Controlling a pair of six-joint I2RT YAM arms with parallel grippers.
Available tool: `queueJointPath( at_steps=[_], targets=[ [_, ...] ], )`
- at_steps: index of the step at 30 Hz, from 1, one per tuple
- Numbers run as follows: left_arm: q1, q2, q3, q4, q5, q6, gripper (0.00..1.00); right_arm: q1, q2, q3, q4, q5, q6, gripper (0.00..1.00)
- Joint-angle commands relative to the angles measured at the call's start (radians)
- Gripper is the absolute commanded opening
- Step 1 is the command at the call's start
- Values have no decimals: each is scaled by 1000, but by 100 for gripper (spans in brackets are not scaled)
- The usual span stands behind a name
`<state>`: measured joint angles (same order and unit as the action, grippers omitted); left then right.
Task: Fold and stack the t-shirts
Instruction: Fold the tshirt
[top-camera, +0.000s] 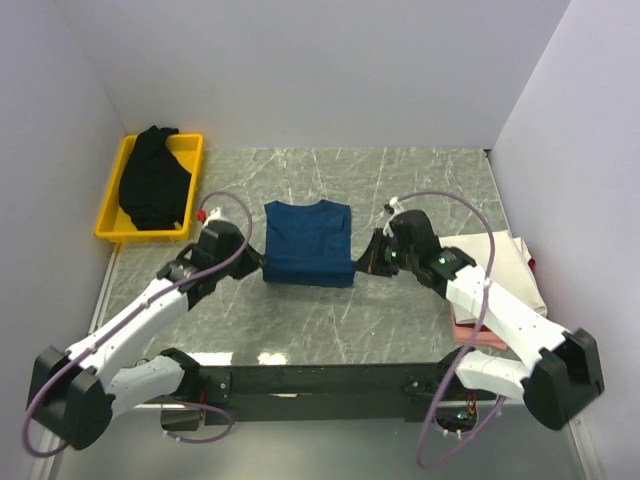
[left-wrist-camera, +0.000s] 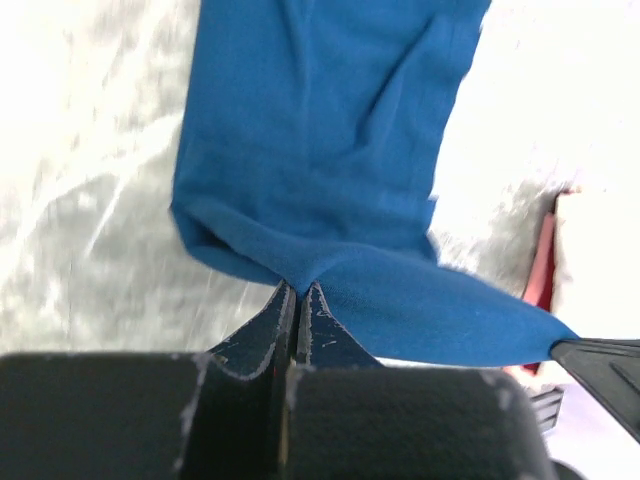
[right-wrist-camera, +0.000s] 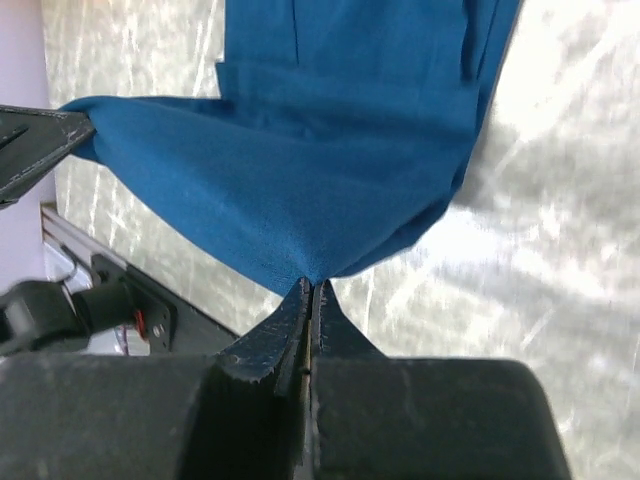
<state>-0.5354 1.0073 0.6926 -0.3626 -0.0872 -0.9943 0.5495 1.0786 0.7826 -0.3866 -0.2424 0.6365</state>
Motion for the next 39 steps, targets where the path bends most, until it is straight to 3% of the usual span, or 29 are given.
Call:
queueJointPath(
  at_steps=[1,17,30,32,33,35,36,37,39],
  targets=[
    [84,75,117,70,98,120,0,-55,90,102,32,-58,-61,0],
    [285,608,539,100,270,195,0,-290,596,535,58,-255,-51,0],
    [351,1051,912,124,337,220,0,-376,1040,854,61,-330,-21,1],
    [364,1109,967,117,365,224,0,-384,1095,902,51,-333,-21,9],
    [368,1129,981,119,366,224,1,-393,1109,915,45,-334,-21,20],
    [382,1139,999,135,383,235,18,-399,1121,926,48,-333,-21,40],
    [385,1136,1005,139,395,252,27,-405,1120,925,49,-333,-20,45],
    [394,1134,1016,119,386,261,45,-407,1117,926,48,-333,-24,48],
    [403,1117,1013,119,388,270,58,-405,1098,923,25,-313,-44,55]
  ],
)
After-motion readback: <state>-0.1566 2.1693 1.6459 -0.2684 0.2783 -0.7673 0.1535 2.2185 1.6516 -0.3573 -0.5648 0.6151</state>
